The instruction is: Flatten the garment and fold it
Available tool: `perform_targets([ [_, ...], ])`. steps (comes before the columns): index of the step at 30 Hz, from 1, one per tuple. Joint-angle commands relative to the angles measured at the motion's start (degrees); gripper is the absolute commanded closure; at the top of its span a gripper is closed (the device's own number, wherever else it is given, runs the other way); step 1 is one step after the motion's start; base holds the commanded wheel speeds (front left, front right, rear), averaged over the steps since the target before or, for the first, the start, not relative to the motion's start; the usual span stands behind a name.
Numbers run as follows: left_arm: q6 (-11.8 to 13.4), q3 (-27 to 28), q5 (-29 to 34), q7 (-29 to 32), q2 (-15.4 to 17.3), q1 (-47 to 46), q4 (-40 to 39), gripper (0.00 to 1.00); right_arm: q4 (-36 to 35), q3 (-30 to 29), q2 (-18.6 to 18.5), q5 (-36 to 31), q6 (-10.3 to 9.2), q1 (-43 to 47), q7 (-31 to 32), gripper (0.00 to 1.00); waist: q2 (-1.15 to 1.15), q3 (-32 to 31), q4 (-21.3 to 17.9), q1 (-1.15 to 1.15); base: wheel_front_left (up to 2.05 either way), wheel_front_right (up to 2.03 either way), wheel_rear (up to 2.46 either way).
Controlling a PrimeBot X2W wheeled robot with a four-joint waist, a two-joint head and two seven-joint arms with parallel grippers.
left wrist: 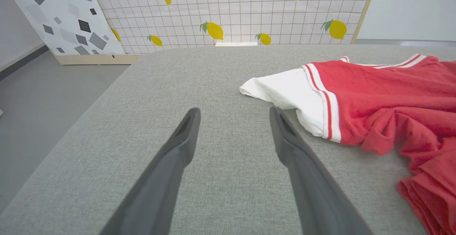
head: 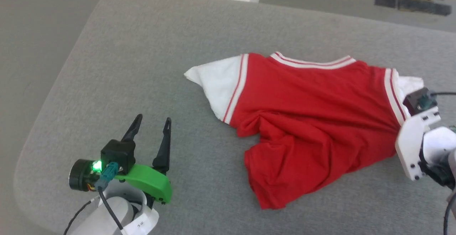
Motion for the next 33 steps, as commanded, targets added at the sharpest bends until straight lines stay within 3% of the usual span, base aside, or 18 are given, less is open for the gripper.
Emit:
perform_targets([
  [1,-0.3,0.1,-0.5,0.2,0.6,0.8,-0.2,0.0,1.1,-0.4,-0.9,0.1,-0.1,2.4,0.1,1.0,0.0,-3.6,-3.6,0.0,0.0,0.0,0.0],
  [6,-0.5,-0.2,-1.0,1.3,1.3,1.5,-0.9,0.0,0.7,-2.8,-1.1,0.7,-0.1,6.1,-1.0,1.0,0.0,-5.3,-5.3,0.0,0.0,0.0,0.0],
  [13,-0.3,-0.4,-1.6,2.3,2.0,2.2,-2.0,0.0,-2.1,-6.9,2.3,-0.1,-0.1,11.2,-1.0,1.0,0.0,-5.6,-6.9,0.0,0.0,0.0,0.0],
  [14,-0.3,-0.4,-1.6,2.4,2.0,2.2,-2.1,0.0,-2.6,-7.0,2.8,-0.2,-0.1,11.4,-1.7,0.17,0.0,-5.7,-7.1,0.0,0.0,0.0,0.0],
  [15,-0.4,-0.5,-1.7,2.5,2.1,2.2,-2.1,0.0,-3.0,-7.8,3.6,-0.2,-0.1,11.4,-2.4,0.0,0.0,-5.8,-7.3,0.0,0.0,0.0,0.0],
  [27,-1.2,-1.7,-3.8,5.6,0.6,1.4,-3.7,0.0,-17.9,-9.9,9.7,6.8,-0.1,14.5,-20.9,0.0,0.0,-7.4,-10.8,0.0,0.0,0.0,0.0],
  [33,-3.4,-5.3,-5.5,14.3,-0.1,-1.2,-3.7,0.0,-24.0,-13.2,14.4,4.7,-0.1,21.3,-31.4,0.0,0.0,-5.8,-12.5,0.0,0.0,0.0,0.0],
])
